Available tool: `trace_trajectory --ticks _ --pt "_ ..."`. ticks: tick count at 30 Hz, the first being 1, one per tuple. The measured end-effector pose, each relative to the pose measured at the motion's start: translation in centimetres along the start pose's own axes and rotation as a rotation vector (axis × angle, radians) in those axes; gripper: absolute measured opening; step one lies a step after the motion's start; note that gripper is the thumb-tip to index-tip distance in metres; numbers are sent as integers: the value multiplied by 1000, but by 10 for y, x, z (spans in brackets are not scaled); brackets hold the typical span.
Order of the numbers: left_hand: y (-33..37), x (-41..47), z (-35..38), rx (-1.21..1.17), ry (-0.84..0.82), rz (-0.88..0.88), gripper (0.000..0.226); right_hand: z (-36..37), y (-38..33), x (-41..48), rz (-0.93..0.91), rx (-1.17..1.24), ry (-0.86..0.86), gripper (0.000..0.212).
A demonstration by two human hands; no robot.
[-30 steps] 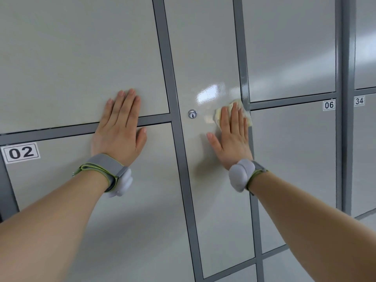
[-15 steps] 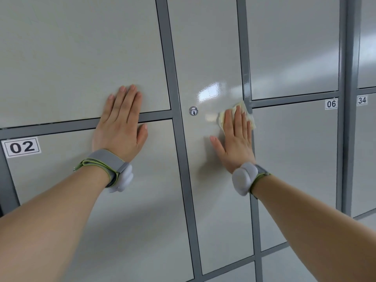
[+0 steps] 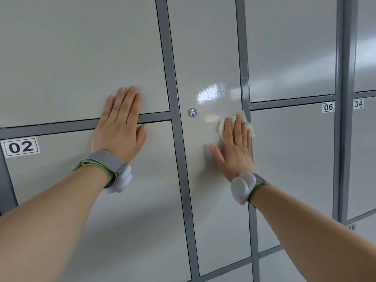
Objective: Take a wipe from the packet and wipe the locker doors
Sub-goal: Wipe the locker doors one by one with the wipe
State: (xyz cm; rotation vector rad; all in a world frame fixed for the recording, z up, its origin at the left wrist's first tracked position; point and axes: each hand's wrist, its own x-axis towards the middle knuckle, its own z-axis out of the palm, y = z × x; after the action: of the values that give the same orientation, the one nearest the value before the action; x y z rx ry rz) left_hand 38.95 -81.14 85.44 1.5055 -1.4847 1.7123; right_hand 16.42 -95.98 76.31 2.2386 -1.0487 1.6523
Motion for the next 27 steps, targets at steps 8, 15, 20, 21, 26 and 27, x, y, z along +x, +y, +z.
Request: trace_trajectory --ticks 8,15,20,21,26,27 --pt "0 0 -1 -5 -7 -5 61 -2 4 2 21 -3 7 83" --pt "0 0 0 -5 2 -2 61 2 0 -14 47 47 -34 82" --pt "0 0 1 0 -5 1 62 10 3 -36 9 23 -84 79" --pt "-1 0 1 1 -4 0 62 8 2 -31 14 25 -84 79" --pt "0 -1 0 1 2 3 62 -5 -10 13 90 68 -10 83" --pt "0 0 0 3 7 5 61 -6 -12 16 100 76 -6 84"
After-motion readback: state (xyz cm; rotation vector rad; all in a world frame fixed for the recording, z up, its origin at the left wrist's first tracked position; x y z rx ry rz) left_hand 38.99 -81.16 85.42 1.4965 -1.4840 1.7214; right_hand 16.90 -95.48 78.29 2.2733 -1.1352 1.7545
